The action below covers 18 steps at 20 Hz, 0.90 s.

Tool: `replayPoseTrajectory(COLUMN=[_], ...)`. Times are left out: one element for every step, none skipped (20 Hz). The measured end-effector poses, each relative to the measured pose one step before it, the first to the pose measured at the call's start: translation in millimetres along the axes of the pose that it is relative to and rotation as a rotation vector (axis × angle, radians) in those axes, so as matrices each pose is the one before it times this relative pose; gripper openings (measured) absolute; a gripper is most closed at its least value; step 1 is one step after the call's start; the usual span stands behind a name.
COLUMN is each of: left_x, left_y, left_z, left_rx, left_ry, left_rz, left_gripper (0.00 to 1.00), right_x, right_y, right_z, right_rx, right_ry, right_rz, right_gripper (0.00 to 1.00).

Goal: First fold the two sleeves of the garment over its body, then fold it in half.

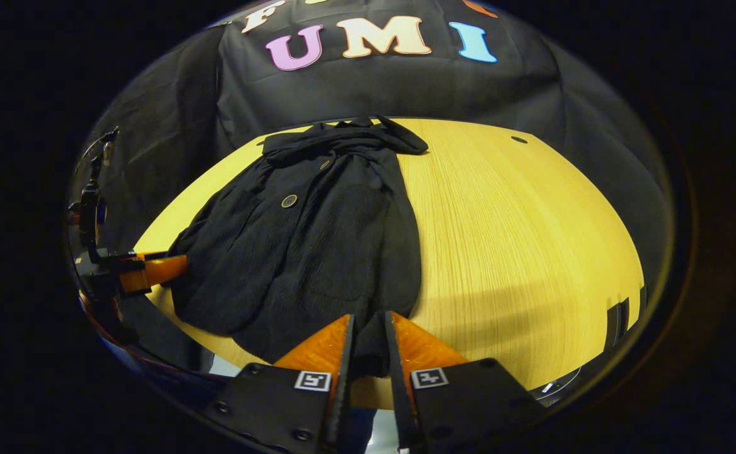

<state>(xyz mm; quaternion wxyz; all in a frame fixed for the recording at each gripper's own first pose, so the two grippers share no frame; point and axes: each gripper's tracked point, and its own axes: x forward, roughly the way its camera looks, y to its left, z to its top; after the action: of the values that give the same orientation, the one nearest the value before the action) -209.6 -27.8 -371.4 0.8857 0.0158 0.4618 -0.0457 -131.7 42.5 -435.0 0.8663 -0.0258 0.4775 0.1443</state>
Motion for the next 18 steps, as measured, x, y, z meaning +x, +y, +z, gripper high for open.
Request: replayPoseTrajectory(left_x=[0.34,0.43,1.60,0.41,-0.55,-0.10,0.33,-0.42,0.18,-1.51,-1.47,-2.05,-1.03,-2.27,-3.21,-3.65,-3.24,-2.13], left_y=[-1.62,0.72,-0.15,1.31,2.20,0.93,-0.19,-0.22,0.04,0.94,1.71,1.60,0.03,0.93,-0.94,-0.33,-0.42,-1.52], left_z=[1.45,-0.10,0.40,0.41,0.23,2.38,-0.63,0.34,0.41,0.44,3.98,4.02,4.07,6.83,6.67,10.05,10.61,12.52], left_rx=[-0.00554,-0.00436,0.00081,0.00292,-0.01177,-0.01255,-0.01283,-0.01327,-0.00945,-0.00682,-0.00321,-0.00215,-0.00811,-0.01139,-0.00936,-0.00519,-0.00271,0.00197], left_ry=[0.00234,0.00927,0.00804,0.00879,0.00825,0.00247,0.00657,0.00213,0.00706,0.00596,-0.00127,-0.00412,-0.00485,-0.00838,-0.01203,-0.01864,-0.02128,-0.02115], left_rz=[-0.00711,0.00034,-0.00094,0.00402,0.00110,-0.00309,-0.00400,-0.00604,-0.00410,-0.00039,0.00688,0.00682,-0.00404,-0.00517,-0.00701,-0.00012,-0.00144,0.00041], left_gripper=[0.28,0.22,0.17,0.16,0.13,0.08,0.05,0.04,0.02,0.02,0.02,0.02,0.02,0.04,0.02,0.02,0.02,0.02], right_x=[0.69,-1.56,-1.44,-0.56,-2.65,-2.69,-1.97,-1.64,-2.29,-1.70,-2.51,-2.08,-3.09,-4.22,-3.47,-2.07,-1.04,-0.09], right_y=[2.23,2.95,-0.17,2.19,1.19,2.16,3.31,0.68,-0.11,0.06,0.21,0.97,0.66,4.16,4.07,3.83,3.09,1.10], right_z=[0.12,-1.82,0.43,1.22,0.83,3.09,4.26,3.72,3.24,4.50,4.35,6.33,5.90,9.16,11.84,14.05,16.70,18.20], right_rx=[0.00402,-0.00354,0.00175,0.00011,0.00129,0.00257,0.00244,0.00230,0.00363,0.00507,0.00590,0.00625,0.00957,0.01360,0.01487,0.00875,-0.00100,-0.00930], right_ry=[0.00338,0.01043,0.00171,0.00145,0.00004,-0.00723,-0.01035,-0.00886,-0.01083,-0.00771,-0.00930,-0.01219,-0.01285,-0.01759,-0.02409,-0.02788,-0.02922,-0.03229], right_rz=[0.00272,0.00068,-0.00929,-0.00400,-0.00218,0.00314,0.00677,0.00432,0.00476,0.00318,0.00090,0.00081,0.00064,0.00647,0.00759,0.00865,0.00333,-0.00202], right_gripper=[0.22,0.19,0.19,0.09,0.09,0.09,0.09,0.09,0.09,0.09,0.09,0.09,0.09,0.09,0.09,0.09,0.09,0.09])
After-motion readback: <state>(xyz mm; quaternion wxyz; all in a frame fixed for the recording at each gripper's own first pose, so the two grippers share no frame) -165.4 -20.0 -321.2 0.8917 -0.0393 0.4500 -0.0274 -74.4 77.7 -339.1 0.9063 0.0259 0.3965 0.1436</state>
